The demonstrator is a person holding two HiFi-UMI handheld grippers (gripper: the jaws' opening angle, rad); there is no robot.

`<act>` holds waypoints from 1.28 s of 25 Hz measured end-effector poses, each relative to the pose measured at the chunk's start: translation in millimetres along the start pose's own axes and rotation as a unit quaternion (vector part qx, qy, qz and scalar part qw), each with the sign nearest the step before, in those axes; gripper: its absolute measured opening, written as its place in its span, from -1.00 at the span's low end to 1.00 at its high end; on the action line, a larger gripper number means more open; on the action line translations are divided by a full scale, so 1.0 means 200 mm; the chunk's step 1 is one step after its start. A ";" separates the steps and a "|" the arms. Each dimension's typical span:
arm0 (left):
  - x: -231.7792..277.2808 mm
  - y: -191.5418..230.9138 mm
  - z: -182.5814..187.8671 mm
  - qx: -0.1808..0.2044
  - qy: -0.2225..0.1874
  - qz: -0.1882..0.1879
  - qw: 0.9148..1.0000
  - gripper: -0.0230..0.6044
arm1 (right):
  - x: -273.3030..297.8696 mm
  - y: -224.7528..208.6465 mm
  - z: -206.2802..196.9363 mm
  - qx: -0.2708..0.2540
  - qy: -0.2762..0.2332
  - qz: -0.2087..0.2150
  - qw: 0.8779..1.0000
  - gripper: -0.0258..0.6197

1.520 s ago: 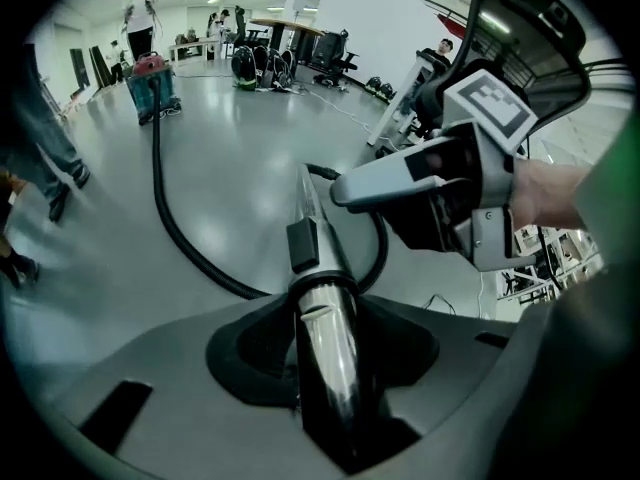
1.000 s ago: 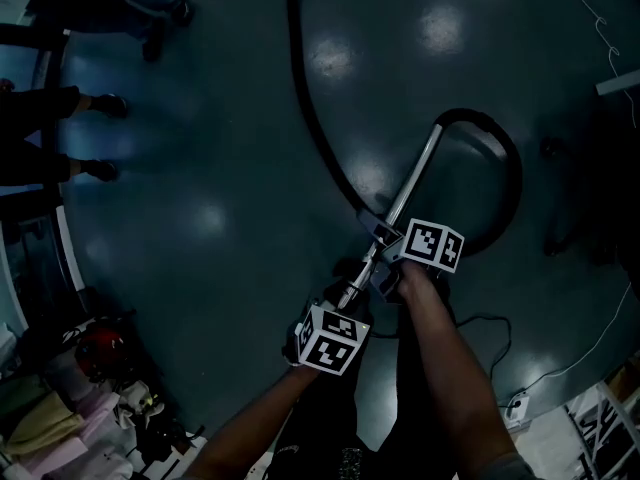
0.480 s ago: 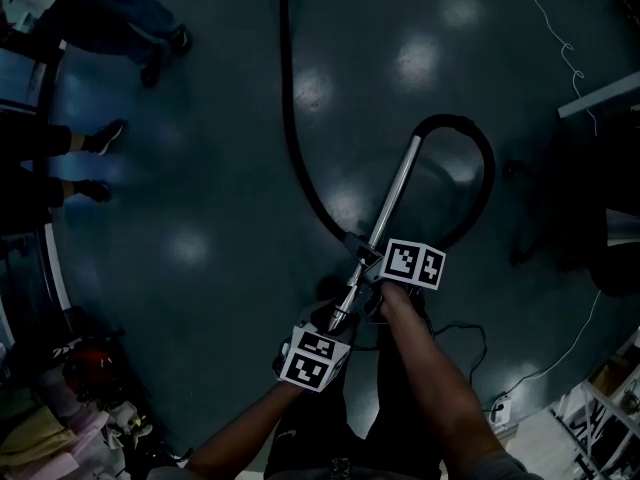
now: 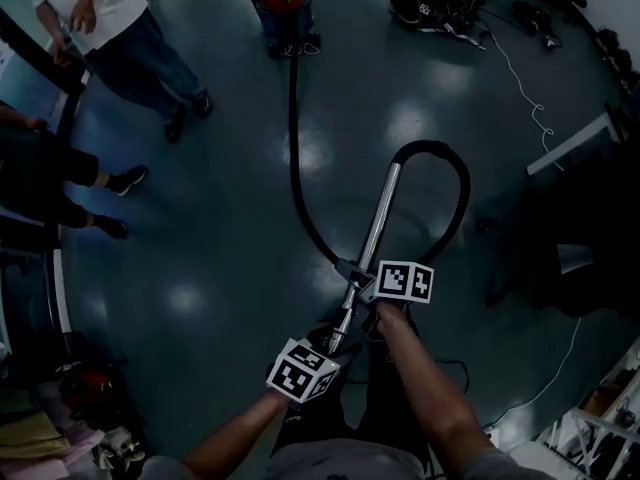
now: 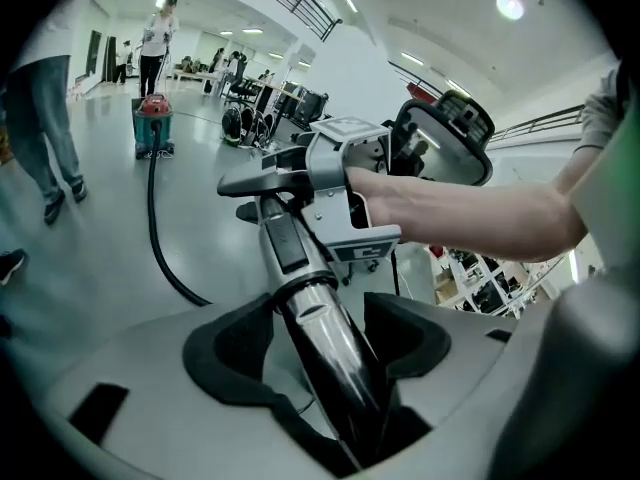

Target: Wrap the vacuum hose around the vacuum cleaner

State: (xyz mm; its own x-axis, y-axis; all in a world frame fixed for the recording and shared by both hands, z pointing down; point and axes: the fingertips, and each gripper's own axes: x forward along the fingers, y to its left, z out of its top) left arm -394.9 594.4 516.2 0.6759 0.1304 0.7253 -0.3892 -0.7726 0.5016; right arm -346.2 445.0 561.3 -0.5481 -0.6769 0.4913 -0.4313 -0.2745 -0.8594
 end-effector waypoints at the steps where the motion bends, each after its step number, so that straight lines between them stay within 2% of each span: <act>1: -0.05 -0.01 0.03 0.000 -0.007 0.001 1.000 -0.05 | -0.01 0.06 0.01 -0.003 0.001 0.005 1.000 -0.33; 7: -0.29 -0.05 0.19 0.015 -0.038 0.006 0.999 -0.04 | -0.04 0.30 0.09 -0.001 -0.002 0.027 1.000 -0.32; 14: -0.59 -0.01 0.33 0.049 -0.063 0.011 0.997 -0.04 | -0.11 0.38 0.12 -0.012 -0.008 0.010 1.000 -0.32; 18: -0.68 0.02 0.42 0.077 -0.074 0.008 0.994 -0.04 | -0.18 0.42 0.11 -0.031 -0.005 0.001 1.000 -0.33; 22: -0.68 0.03 0.56 0.122 -0.081 -0.007 0.989 -0.04 | -0.29 0.45 0.11 -0.064 0.009 0.004 0.998 -0.33; 26: -0.61 0.00 0.77 0.196 -0.078 -0.010 0.977 -0.05 | -0.41 0.46 0.12 -0.103 0.032 -0.004 0.994 -0.33; 32: -0.48 -0.05 1.14 0.305 -0.072 0.012 0.949 -0.05 | -0.55 0.43 0.17 -0.162 0.071 -0.001 0.984 -0.33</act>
State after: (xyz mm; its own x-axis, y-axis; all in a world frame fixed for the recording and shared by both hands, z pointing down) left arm -313.1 448.7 334.6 0.7667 0.0552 0.6397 -0.0004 -0.9963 0.0865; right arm -298.5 473.2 428.8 -0.6318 -0.5683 0.5270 -0.6252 -0.0282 -0.7799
